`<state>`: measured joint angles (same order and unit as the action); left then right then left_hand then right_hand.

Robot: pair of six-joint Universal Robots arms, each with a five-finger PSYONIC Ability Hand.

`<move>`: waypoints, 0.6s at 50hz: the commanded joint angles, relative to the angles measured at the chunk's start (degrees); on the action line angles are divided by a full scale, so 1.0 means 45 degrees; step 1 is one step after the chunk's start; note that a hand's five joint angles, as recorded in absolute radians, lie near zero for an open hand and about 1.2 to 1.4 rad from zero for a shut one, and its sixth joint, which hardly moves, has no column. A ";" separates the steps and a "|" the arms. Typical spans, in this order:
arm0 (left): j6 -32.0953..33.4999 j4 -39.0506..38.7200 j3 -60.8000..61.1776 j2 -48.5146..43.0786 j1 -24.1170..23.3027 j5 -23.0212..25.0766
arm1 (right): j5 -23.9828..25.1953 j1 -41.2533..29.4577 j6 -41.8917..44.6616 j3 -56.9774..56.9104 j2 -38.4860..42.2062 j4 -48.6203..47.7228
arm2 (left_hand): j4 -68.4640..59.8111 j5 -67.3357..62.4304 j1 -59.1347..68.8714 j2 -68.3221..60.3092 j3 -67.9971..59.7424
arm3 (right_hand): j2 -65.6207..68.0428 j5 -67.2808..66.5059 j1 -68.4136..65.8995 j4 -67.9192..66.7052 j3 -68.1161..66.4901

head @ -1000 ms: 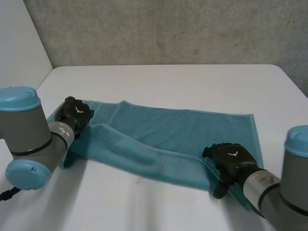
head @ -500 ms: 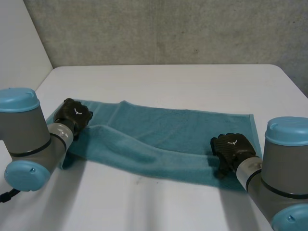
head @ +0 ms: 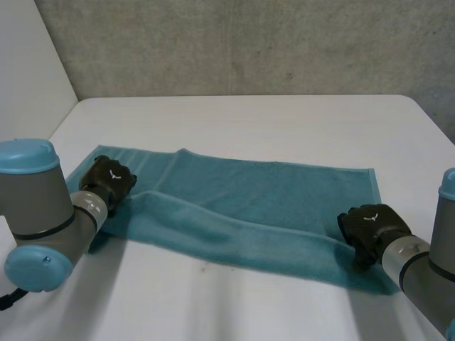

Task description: Fold the laundry

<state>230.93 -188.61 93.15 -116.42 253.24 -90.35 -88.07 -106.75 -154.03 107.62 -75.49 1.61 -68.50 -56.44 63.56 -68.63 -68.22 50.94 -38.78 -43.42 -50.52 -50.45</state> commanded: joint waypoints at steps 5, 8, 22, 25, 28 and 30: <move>-0.0029 -0.0020 0.0374 -0.0007 0.0209 0.0000 | 0.0839 0.0849 0.0439 0.0049 -0.0937 0.0091 | 0.4938 0.4480 -0.3839 0.4965 0.4875 | 0.6458 -0.6937 -0.8129 -0.6552 -0.6567; -0.0029 -0.0098 0.0530 -0.0007 0.0365 0.0000 | 0.0898 0.1144 0.0831 -0.0010 -0.1467 0.0111 | 0.7419 0.6961 -0.6321 0.7447 0.7356 | 0.6458 -0.6937 -0.8129 -0.6552 -0.6567; 0.0030 -0.0509 0.1760 0.0461 0.1576 -0.0020 | 0.1386 0.3819 0.2959 -0.0205 -0.3440 0.0130 | 0.7495 0.7037 -0.6397 0.7523 0.7432 | 0.6458 -0.6937 -0.8129 -0.6552 -0.6567; 0.0030 -0.0489 0.2364 0.1240 0.1615 -0.0020 | 0.1523 0.3859 0.3018 -0.0030 -0.3401 0.0169 | 0.7346 0.6888 -0.6248 0.7374 0.7283 | 0.6458 -0.6937 -0.8129 -0.6552 -0.6567; -0.0009 -0.0470 0.2853 0.1730 0.1635 -0.0020 | 0.1562 0.3820 0.3057 0.0126 -0.3362 0.0227 | 0.4372 0.3913 -0.3273 0.4399 0.4309 | 0.6458 -0.6937 -0.8129 -0.6552 -0.6567; -0.0009 -0.0470 0.3146 0.1946 0.1674 0.0000 | 0.1562 0.3800 0.3115 0.0146 -0.3304 0.0305 | -0.1979 -0.2437 0.3078 -0.1952 -0.2042 | 0.6458 -0.6937 -0.8129 -0.6552 -0.6567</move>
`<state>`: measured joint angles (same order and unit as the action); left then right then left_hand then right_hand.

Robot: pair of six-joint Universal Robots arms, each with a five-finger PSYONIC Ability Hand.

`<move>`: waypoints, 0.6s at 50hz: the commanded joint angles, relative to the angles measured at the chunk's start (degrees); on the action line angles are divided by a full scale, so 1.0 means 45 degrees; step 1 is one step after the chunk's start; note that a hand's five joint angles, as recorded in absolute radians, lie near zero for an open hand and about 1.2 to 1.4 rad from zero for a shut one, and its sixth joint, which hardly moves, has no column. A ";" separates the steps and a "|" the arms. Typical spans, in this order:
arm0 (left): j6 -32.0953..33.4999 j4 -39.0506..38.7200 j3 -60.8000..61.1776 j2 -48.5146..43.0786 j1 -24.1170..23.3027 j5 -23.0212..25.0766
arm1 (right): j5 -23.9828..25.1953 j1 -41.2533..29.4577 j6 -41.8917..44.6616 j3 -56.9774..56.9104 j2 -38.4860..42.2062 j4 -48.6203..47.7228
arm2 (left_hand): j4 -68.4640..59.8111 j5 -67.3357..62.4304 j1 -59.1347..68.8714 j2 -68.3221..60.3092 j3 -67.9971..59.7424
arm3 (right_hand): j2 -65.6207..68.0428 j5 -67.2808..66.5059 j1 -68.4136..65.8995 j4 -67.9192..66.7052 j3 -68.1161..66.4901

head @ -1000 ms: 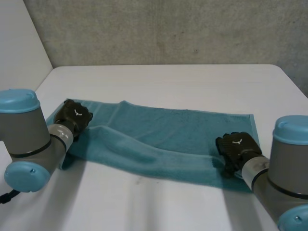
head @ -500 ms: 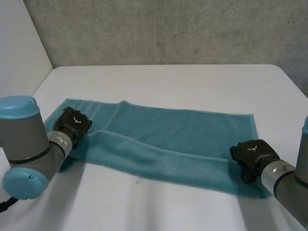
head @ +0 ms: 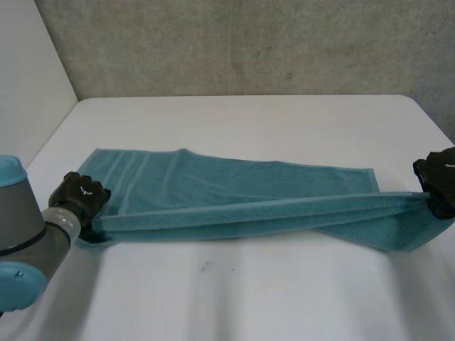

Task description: Fold the laundry

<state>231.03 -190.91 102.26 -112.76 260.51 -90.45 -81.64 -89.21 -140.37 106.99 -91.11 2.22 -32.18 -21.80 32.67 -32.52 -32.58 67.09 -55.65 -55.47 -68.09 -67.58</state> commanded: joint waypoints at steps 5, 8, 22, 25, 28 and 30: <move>0.0085 0.0080 0.1241 0.1094 0.0118 0.0023 | 0.0115 -0.0176 0.1036 0.0053 0.1163 0.0969 | -1.0626 -1.0710 1.0518 -1.0552 -1.0537 | 0.2869 -0.3189 -0.5450 -0.2647 -0.2761; 0.0143 0.0041 0.0871 0.0646 0.0118 0.0023 | 0.0018 -0.0196 0.1778 -0.0648 0.2023 0.1321 | -1.0626 -1.0710 1.0518 -1.0552 -1.0537 | 0.2869 -0.3189 -0.5450 -0.2647 -0.2761; 0.2216 -0.0776 -0.7907 -0.1367 -0.0350 0.0119 | -0.2264 -0.1677 0.0164 -1.1787 0.5461 0.1460 | -1.0626 -1.0710 1.0518 -1.0552 -1.0537 | 0.2869 -0.3189 -0.5450 -0.2647 -0.2761; 0.1728 -0.1752 -0.9477 -0.1309 -0.0565 0.0179 | -0.2754 -0.1973 -0.0815 -1.3751 0.5501 0.1090 | -1.0626 -1.0710 1.0518 -1.0552 -1.0537 | 0.2869 -0.3189 -0.5450 -0.2647 -0.2761; 0.0810 -0.3568 -1.0243 -0.0861 -0.0742 0.0452 | -0.2893 -0.2051 -0.2124 -1.4713 0.5404 -0.0081 | -1.0626 -1.0710 1.0518 -1.0552 -1.0537 | 0.2869 -0.3189 -0.5450 -0.2647 -0.2761; -0.0046 -0.4601 -1.0089 -0.0316 -0.0742 0.0685 | -0.2795 -0.2051 -0.2728 -1.4365 0.5016 -0.0783 | -1.0626 -1.0710 1.0518 -1.0552 -1.0537 | 0.2869 -0.3189 -0.5450 -0.2647 -0.2761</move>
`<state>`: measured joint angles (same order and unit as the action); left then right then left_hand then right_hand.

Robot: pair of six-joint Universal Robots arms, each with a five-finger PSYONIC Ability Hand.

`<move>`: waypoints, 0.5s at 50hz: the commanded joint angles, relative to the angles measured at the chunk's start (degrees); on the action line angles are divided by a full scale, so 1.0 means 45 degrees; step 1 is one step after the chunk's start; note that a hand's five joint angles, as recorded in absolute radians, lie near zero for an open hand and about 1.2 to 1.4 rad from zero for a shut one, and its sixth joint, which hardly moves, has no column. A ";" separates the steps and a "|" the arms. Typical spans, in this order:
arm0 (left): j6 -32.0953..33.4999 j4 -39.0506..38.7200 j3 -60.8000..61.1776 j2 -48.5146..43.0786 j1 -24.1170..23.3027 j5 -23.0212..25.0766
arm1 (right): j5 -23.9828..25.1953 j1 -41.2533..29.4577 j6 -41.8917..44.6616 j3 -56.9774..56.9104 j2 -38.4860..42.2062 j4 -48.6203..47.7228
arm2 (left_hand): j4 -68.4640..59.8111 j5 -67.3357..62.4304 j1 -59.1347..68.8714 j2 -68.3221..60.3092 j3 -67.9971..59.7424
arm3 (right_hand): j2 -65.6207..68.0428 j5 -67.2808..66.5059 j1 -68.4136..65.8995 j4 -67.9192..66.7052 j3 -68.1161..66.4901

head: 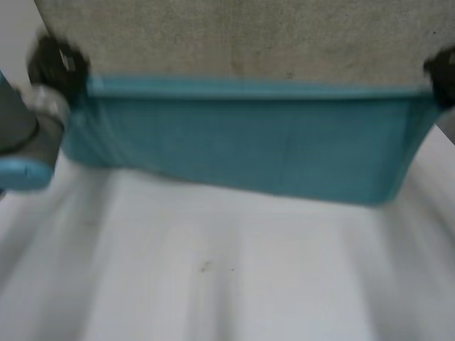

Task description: Fold the laundry

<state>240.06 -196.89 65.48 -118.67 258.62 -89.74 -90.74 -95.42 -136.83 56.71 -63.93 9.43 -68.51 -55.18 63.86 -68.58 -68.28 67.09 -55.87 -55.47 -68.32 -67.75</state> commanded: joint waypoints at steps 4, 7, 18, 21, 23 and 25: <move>-0.3400 -0.3649 -0.0768 0.1525 -0.0225 0.0666 | -0.0366 -0.0594 -0.3480 -0.1207 -0.2254 -0.2429 | -0.2553 -0.3293 0.3588 -0.2537 -0.2604 | 0.2869 -0.3140 -0.5450 -0.2596 -0.2722; -0.3950 -0.3610 0.0036 0.1624 -0.0204 0.0802 | 0.0121 -0.0612 -0.3460 0.0703 -0.2686 -0.2506 | -0.2553 -0.3293 0.3588 -0.2537 -0.2604 | 0.2869 -0.3140 -0.5450 -0.2596 -0.2722; -0.4381 -0.3238 0.5151 0.1273 -0.0165 0.2032 | 0.0925 -0.0632 -0.3440 0.5851 -0.2377 -0.2409 | -0.2553 -0.3293 0.3588 -0.2537 -0.2604 | 0.2869 -0.3140 -0.5450 -0.2596 -0.2722; -0.4342 -0.3258 0.6347 0.1097 -0.0146 0.2326 | 0.0945 -0.0612 -0.3323 0.6713 -0.2005 -0.2409 | -0.2553 -0.3293 0.3588 -0.2537 -0.2604 | 0.2869 -0.3140 -0.5450 -0.2596 -0.2722; -0.4284 -0.3258 0.7511 0.0864 -0.0146 0.2578 | 0.0945 -0.0515 -0.3109 0.7393 -0.1733 -0.2506 | -0.2553 -0.3293 0.3588 -0.2537 -0.2604 | 0.2869 -0.3140 -0.5450 -0.2596 -0.2722; -0.4284 -0.3200 0.7908 0.0785 -0.0126 0.2619 | 0.1022 -0.0515 -0.2933 0.7884 -0.1712 -0.2565 | -0.2553 -0.3293 0.3588 -0.2537 -0.2604 | 0.2869 -0.3140 -0.5450 -0.2596 -0.2722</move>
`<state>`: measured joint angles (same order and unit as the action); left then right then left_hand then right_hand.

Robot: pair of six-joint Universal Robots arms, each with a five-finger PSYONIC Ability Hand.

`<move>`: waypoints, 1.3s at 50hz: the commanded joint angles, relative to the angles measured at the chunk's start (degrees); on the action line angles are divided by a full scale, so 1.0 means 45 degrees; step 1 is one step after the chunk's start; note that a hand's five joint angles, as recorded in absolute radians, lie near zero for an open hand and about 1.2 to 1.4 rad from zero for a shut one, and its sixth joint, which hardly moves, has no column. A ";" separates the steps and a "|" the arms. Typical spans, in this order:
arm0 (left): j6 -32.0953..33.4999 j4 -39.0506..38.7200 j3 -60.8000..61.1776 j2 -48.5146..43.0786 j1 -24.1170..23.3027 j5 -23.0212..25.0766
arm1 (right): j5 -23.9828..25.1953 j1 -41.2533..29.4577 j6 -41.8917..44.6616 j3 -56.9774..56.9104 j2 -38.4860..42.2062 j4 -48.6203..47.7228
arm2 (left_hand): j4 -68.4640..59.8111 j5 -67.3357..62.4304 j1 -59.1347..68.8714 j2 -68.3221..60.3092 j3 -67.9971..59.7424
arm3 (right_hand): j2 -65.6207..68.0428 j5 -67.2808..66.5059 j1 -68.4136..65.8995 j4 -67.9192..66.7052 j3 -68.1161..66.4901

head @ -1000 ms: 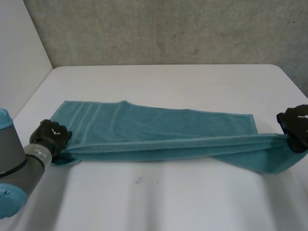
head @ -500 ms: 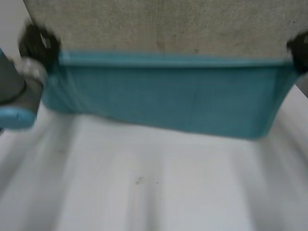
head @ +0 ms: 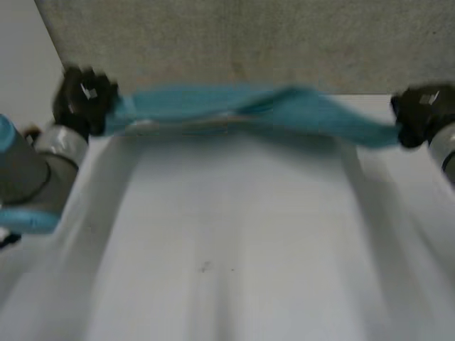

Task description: Fold the laundry

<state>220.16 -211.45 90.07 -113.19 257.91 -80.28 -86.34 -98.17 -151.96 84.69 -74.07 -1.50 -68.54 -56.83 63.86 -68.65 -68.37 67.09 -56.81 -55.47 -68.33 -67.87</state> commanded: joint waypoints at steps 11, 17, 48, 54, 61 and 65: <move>0.0215 0.0543 0.3285 -0.0471 0.0890 0.0379 | 0.0807 0.0780 0.0507 0.2371 0.0209 -0.0058 | 0.3871 0.3492 -0.2830 0.3896 0.3833 | 0.2869 -0.2930 -0.5450 -0.2594 -0.2697; 0.0215 0.1284 0.3265 -0.0374 0.1338 0.0320 | 0.0866 0.1308 0.0526 0.2723 0.0170 -0.0097 | 0.6343 0.5964 -0.5302 0.6368 0.6305 | 0.2869 -0.2930 -0.5450 -0.2594 -0.2697; 0.1465 0.2418 0.4475 0.0896 0.2902 0.0418 | 0.1315 0.2187 0.0662 0.3524 -0.0006 -0.0488 | -0.2547 -0.2926 0.3588 -0.2522 -0.2585 | 0.2869 -0.2930 -0.5450 -0.2594 -0.2697; 0.1640 0.3859 0.4885 0.1653 0.2922 0.0418 | 0.1703 0.2497 0.2178 0.3427 -0.0744 0.1436 | -0.2547 -0.2926 0.3588 -0.2522 -0.2585 | 0.2869 -0.2930 -0.5450 -0.2594 -0.2697; 0.3123 0.7746 0.5491 0.3667 0.3623 0.0359 | 0.1960 0.3865 0.6029 0.3446 -0.1802 0.5171 | -0.2547 -0.2926 0.3588 -0.2522 -0.2585 | 0.2869 -0.2930 -0.5450 -0.2594 -0.2697; 0.4060 0.9562 0.5764 0.4409 0.4131 0.0495 | 0.1998 0.5056 0.8257 0.3641 -0.2212 0.7224 | -0.2547 -0.2926 0.3588 -0.2522 -0.2585 | 0.2869 -0.2930 -0.5450 -0.2594 -0.2697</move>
<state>232.38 -181.55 114.10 -99.36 273.35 -78.46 -77.93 -82.46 -130.13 100.28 -80.66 16.64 -68.28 -55.46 64.73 -68.53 -68.12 67.09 -56.81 -55.47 -68.33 -67.87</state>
